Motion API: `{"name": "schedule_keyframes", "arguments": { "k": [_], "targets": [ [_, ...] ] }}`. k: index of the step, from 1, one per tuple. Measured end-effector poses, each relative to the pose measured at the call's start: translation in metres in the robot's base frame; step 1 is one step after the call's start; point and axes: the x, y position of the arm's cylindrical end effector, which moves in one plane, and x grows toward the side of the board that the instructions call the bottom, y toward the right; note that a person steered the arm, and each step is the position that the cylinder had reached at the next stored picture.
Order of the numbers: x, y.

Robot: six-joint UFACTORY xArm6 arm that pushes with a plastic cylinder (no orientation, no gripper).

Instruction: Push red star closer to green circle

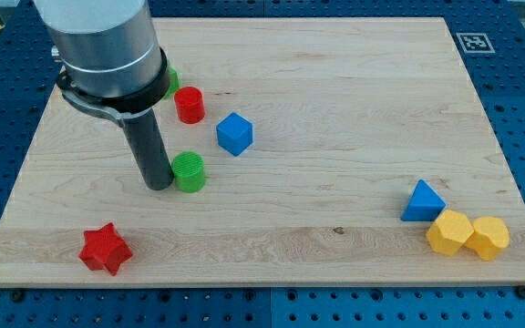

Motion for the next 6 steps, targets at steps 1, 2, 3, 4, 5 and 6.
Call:
{"name": "schedule_keyframes", "arguments": {
  "k": [1, 2, 3, 4, 5, 6],
  "targets": [
    [-0.003, 0.005],
    [-0.002, 0.017],
    [-0.002, 0.021],
    [-0.001, 0.009],
    [0.005, -0.004],
    [0.02, -0.014]
  ]
}}
